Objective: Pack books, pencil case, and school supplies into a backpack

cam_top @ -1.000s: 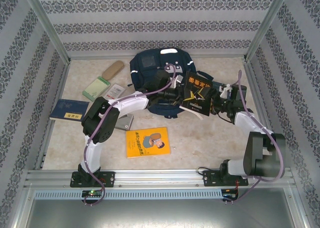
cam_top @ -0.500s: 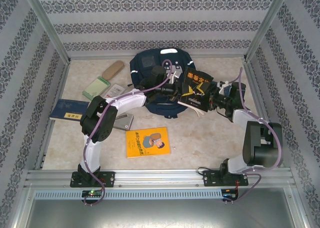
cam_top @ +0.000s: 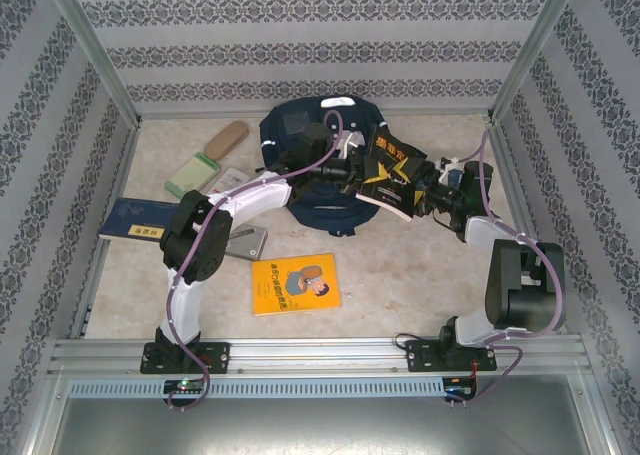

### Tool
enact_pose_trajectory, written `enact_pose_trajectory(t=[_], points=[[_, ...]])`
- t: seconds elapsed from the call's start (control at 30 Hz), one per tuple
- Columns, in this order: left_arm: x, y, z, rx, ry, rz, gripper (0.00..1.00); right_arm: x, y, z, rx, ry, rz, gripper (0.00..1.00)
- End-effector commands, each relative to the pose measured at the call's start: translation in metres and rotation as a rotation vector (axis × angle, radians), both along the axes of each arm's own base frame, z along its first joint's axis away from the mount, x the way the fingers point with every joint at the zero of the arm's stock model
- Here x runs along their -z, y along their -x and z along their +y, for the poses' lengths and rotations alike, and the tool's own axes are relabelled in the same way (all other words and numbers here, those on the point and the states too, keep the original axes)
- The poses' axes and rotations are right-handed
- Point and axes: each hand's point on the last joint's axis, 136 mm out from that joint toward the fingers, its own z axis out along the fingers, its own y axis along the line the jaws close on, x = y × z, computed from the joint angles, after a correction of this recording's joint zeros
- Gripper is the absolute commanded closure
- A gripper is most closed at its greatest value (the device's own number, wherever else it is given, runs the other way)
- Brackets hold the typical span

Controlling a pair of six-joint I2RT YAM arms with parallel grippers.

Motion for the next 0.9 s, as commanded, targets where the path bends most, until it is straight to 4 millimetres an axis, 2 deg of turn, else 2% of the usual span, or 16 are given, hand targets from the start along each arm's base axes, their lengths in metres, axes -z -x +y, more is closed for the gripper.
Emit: enact_pose_trajectory(t=[0.0,0.1,0.27,0.37,0.5,0.6,0.63,0.67,0.73,0.87], points=[[-0.080,-0.001,0.002,0.040,0.147,-0.244,1.00,0.015,0.000,0.000,0.005,-0.012,0.061,0.03],[-0.072,-0.001,0.000,0.051,0.148,-0.226,1.00,0.004,-0.002,0.007,-0.027,-0.045,0.039,0.06],[-0.045,-0.007,-0.002,0.055,0.133,-0.179,1.00,-0.020,-0.001,0.016,-0.070,-0.069,-0.019,0.18],[-0.030,-0.013,0.000,0.051,0.115,-0.158,1.00,-0.036,0.002,0.020,-0.096,-0.074,-0.057,0.34],[-0.011,-0.021,0.007,0.044,0.080,-0.137,1.00,-0.042,0.004,0.018,-0.092,-0.068,-0.068,0.55],[0.004,-0.022,0.012,0.055,0.027,-0.131,1.00,-0.041,0.003,0.015,-0.075,-0.060,-0.067,0.84],[0.011,-0.022,0.014,0.061,-0.007,-0.129,0.97,-0.040,0.002,0.013,-0.067,-0.056,-0.064,0.96],[0.016,-0.022,0.017,0.064,-0.038,-0.132,0.91,-0.040,0.002,0.012,-0.062,-0.052,-0.063,1.00],[0.026,-0.023,0.025,0.061,-0.129,-0.152,0.76,-0.037,0.001,0.008,-0.043,-0.042,-0.055,1.00],[0.045,-0.036,0.056,0.026,-0.350,-0.209,0.63,-0.033,0.000,-0.001,0.008,-0.001,-0.046,1.00]])
